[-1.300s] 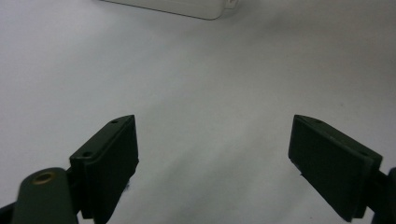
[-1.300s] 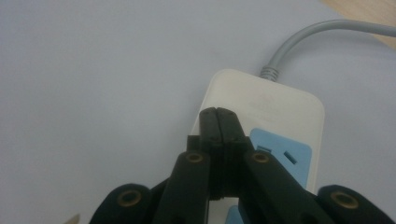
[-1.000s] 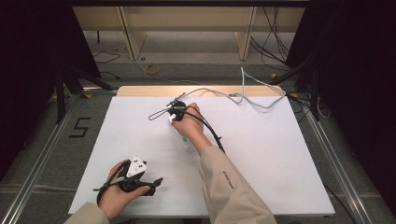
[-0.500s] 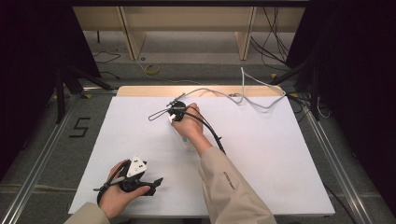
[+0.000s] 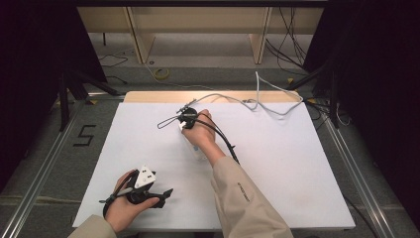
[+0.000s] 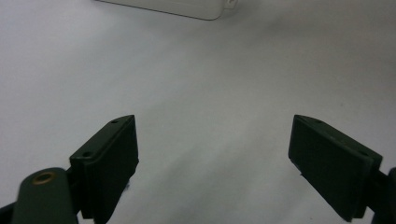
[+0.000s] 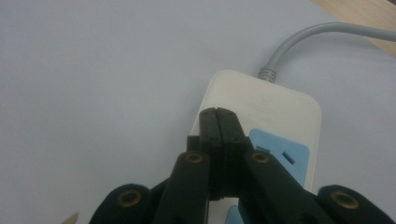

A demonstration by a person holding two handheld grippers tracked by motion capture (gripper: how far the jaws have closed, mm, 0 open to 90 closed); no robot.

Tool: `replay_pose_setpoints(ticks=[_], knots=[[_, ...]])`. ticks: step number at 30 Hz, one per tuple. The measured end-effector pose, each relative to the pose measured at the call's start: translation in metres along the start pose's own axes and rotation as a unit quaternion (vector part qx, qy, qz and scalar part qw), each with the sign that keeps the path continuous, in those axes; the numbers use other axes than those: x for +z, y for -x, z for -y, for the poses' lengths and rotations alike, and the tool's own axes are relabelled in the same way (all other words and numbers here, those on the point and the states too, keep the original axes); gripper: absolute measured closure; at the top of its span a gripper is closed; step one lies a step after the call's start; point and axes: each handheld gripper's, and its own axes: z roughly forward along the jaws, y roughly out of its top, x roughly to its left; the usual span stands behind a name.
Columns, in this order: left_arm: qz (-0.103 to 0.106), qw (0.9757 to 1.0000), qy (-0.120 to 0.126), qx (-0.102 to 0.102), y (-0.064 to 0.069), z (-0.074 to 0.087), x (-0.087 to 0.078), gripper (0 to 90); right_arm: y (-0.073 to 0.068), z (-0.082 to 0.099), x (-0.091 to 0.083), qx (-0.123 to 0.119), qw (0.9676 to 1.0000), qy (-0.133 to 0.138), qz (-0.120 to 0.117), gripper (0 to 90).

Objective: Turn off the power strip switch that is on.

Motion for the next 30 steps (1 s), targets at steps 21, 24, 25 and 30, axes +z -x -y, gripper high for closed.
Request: replay_pose_setpoints(ticks=[21, 24, 25, 30], knots=[[0.000, 1.0000, -0.001, 0.001, 0.000, 0.000, 0.000, 15.7, -0.001, -0.001, -0.003, -0.006, 0.9999, 0.008, 0.003, 90.0], [0.000, 1.0000, 0.000, 0.000, 0.000, 0.000, 0.000, 15.7, -0.002, 0.002, -0.004, -0.006, 0.9999, 0.012, 0.004, 90.0], [0.000, 1.0000, -0.001, 0.001, 0.000, 0.000, 0.000, 15.7, -0.001, 0.003, -0.005, -0.009, 0.9999, 0.012, 0.004, 90.0], [0.000, 1.0000, -0.001, 0.000, 0.001, 0.000, 0.000, 15.7, 0.000, 0.006, -0.011, -0.007, 0.9998, 0.018, 0.006, 90.0]])
